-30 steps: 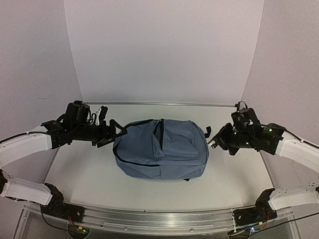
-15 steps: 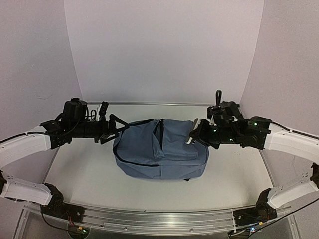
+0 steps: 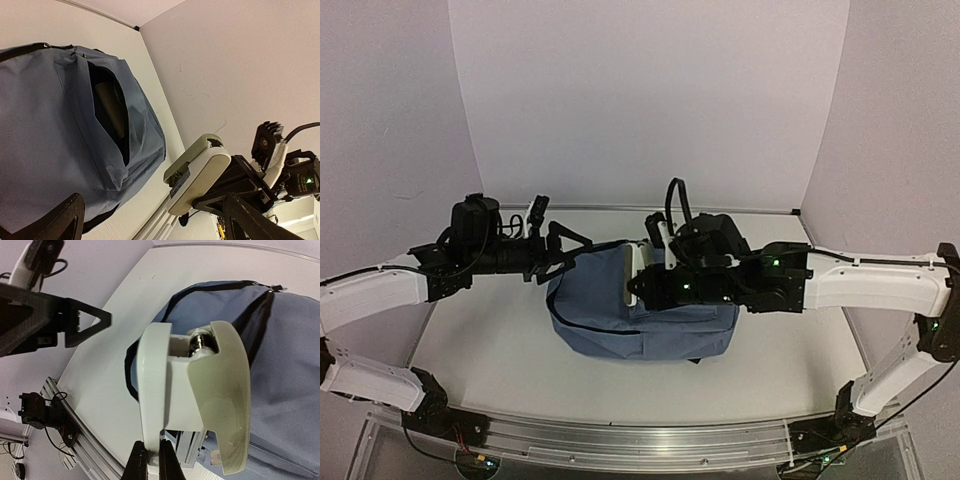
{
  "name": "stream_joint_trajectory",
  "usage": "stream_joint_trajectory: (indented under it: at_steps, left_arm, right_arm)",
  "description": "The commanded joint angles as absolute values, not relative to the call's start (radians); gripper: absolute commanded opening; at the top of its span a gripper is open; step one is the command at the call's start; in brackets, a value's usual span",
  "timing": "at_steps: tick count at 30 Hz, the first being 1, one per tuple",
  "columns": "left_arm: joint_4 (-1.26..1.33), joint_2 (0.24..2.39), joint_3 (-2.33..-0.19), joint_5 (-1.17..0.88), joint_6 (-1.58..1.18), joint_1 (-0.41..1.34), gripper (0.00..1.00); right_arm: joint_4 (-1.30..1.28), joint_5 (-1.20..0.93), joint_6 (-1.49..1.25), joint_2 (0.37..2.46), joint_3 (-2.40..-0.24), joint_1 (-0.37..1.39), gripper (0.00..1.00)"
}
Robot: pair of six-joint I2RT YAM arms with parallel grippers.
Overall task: Pack the student bag
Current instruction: Pick up the stationery from the center of the board.
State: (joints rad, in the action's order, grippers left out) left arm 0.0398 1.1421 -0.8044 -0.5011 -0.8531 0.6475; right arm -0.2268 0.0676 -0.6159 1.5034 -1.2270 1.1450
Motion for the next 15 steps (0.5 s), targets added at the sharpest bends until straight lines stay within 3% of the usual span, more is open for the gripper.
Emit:
stream_joint_trajectory:
  at_steps: [1,15]
  left_arm:
    - [0.082,1.188,-0.881,-0.513,-0.799,0.72,0.97]
    - [0.101,1.273,-0.932,-0.478,-0.756,0.791,0.99]
  right_arm:
    - [-0.134,0.075,-0.498,1.535,-1.307,1.174,0.0]
    - [-0.133,0.092,-0.471,1.6,-1.35,1.216,0.0]
